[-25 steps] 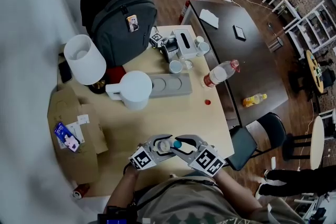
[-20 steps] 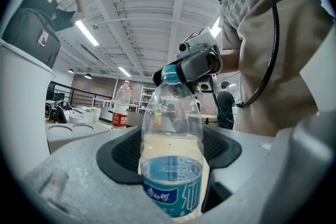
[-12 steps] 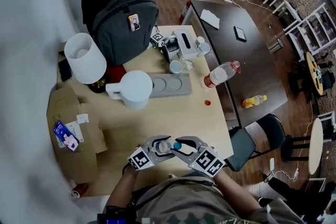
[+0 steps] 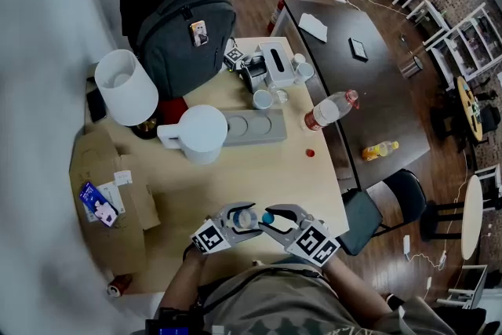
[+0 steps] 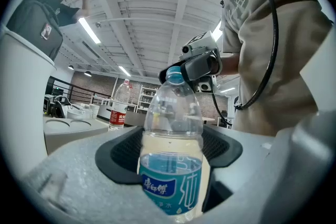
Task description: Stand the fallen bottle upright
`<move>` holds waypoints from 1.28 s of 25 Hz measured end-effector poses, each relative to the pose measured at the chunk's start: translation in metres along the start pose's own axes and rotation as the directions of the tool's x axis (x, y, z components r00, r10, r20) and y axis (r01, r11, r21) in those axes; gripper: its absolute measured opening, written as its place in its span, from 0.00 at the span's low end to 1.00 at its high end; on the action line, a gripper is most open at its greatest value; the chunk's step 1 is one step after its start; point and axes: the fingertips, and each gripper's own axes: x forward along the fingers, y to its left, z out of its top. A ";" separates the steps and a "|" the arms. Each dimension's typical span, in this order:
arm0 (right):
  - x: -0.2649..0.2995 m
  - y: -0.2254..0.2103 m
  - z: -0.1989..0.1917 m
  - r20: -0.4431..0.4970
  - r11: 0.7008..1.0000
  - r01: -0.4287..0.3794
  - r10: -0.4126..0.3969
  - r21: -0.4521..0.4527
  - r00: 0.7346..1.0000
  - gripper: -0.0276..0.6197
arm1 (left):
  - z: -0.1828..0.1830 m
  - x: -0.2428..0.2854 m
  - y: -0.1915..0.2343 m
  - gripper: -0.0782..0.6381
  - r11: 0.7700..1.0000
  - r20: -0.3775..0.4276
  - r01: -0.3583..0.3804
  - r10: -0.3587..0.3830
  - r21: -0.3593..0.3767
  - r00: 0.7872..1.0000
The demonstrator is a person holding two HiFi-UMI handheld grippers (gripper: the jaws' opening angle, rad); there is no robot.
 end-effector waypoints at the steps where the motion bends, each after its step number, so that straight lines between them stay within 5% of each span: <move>1: -0.001 -0.001 0.000 0.003 1.000 0.003 -0.003 0.000 1.000 0.28 | -0.001 0.000 0.001 0.60 1.000 -0.007 -0.003 0.003 0.003 1.000; 5: -0.017 -0.017 0.009 0.036 0.999 0.047 -0.047 -0.004 0.998 0.28 | -0.025 -0.017 0.009 0.59 0.998 -0.075 -0.045 0.042 -0.032 0.996; 8: -0.026 -0.031 0.007 0.002 0.996 0.063 -0.063 -0.058 0.998 0.28 | -0.033 -0.041 0.017 0.59 0.991 -0.061 -0.102 0.097 -0.087 0.993; 17: -0.007 -0.023 -0.013 -0.039 0.997 0.058 -0.060 -0.058 0.997 0.28 | -0.011 -0.055 0.022 0.59 0.979 0.000 -0.181 0.181 -0.090 0.983; 32: 0.018 -0.021 -0.027 -0.091 0.991 0.067 -0.078 -0.118 0.993 0.28 | 0.003 -0.052 0.014 0.58 0.978 0.026 -0.188 0.191 -0.089 0.981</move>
